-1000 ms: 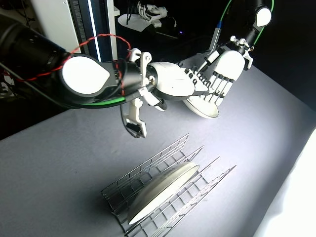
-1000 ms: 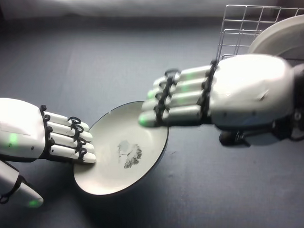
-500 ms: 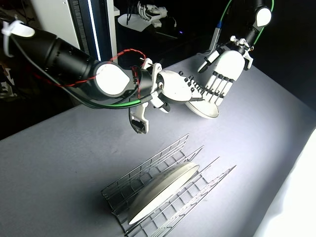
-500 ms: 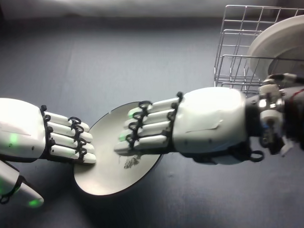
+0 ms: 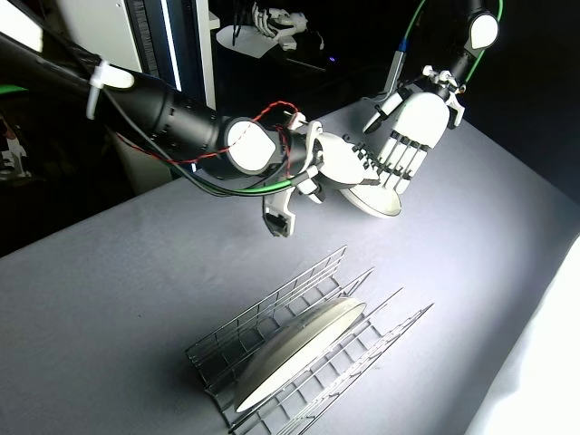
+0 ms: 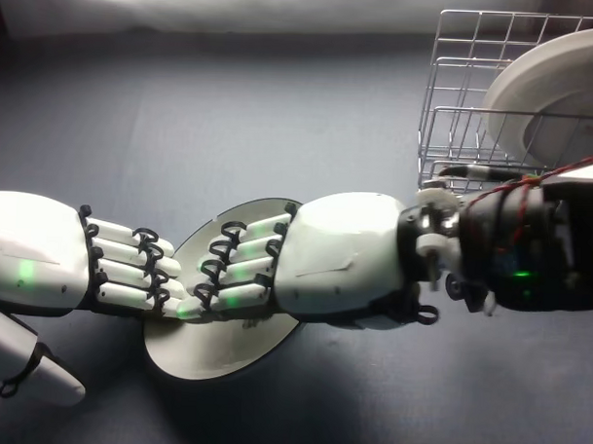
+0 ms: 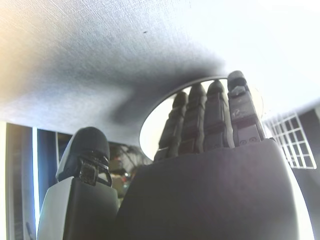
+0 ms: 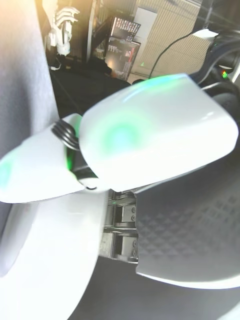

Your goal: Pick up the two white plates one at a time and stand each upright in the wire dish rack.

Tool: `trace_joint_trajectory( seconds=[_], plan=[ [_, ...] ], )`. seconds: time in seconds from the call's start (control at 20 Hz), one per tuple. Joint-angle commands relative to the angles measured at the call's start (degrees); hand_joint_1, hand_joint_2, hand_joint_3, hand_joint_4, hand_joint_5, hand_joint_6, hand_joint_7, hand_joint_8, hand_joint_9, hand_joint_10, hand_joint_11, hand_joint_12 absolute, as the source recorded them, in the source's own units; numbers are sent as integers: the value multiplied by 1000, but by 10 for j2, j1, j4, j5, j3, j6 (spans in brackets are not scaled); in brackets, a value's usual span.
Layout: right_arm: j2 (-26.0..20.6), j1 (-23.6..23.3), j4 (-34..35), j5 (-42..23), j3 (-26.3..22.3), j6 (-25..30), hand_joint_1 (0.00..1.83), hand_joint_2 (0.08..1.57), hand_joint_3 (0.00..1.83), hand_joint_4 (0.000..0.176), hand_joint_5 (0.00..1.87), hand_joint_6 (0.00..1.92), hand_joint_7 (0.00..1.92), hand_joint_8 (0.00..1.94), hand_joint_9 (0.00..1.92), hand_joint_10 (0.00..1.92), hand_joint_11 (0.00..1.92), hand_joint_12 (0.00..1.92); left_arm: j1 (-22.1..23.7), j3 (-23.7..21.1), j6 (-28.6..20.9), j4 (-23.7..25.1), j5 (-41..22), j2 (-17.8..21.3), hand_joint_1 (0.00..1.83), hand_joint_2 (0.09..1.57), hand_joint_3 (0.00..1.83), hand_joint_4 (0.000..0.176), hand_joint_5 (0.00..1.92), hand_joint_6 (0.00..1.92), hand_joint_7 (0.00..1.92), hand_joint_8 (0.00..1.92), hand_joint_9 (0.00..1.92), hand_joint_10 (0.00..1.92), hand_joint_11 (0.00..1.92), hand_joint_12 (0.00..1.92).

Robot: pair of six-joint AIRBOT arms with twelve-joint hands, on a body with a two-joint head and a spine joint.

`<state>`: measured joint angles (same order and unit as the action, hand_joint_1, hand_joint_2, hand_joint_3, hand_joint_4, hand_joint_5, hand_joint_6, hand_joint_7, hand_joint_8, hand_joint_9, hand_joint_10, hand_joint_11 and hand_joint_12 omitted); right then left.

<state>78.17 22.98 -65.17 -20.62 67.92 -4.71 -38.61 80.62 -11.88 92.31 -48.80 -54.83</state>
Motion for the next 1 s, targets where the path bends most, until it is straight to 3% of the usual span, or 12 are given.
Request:
trace_joint_trajectory(
  seconds=[0.0,0.2,0.4,0.5,0.75,0.8,0.9,0.95],
  plan=[
    [2,-7,18,-25,3,-1,1654,1135,11,0,0,0,0,0,0,0,15,28,-3,-5,-4,13,-30,-7,0,1284,0,0,103,4,78,0,36,1,10,13],
    [24,-8,18,-21,25,-1,1636,1136,1,0,0,0,0,0,0,0,0,136,-3,-5,-4,13,-30,-9,0,1287,1,0,119,13,102,15,57,15,36,17],
    [31,-8,18,-21,31,-1,1660,1152,4,0,0,0,0,0,0,0,0,96,-3,-5,-4,14,-30,-9,0,1285,0,0,101,10,78,10,32,11,1,1],
    [31,-9,18,-21,31,-1,1682,1144,0,0,2,0,0,0,0,0,0,207,-3,-5,-4,14,-30,-9,0,1287,1,0,118,14,95,14,46,14,16,8],
    [30,-10,18,-21,31,-1,1581,1128,0,0,213,24,245,18,263,38,0,951,-3,-5,-4,14,-30,-9,0,1289,2,0,145,18,130,21,80,23,47,23],
    [30,-10,18,-21,31,-1,1558,1129,0,0,328,36,362,22,375,54,0,1137,-3,-5,-4,14,-30,-9,0,1292,3,0,132,10,116,13,71,17,29,17],
    [30,-11,18,-21,31,-1,1459,1110,0,0,583,36,631,20,609,61,189,1202,-3,-5,-4,14,-30,-9,0,1284,1,0,160,10,143,9,96,4,8,141],
    [30,-10,18,-21,31,-1,1428,1100,0,0,659,30,720,17,688,59,266,1205,-4,-5,-4,14,-30,-9,0,1282,0,0,147,2,120,7,70,2,1,94]
  ],
)
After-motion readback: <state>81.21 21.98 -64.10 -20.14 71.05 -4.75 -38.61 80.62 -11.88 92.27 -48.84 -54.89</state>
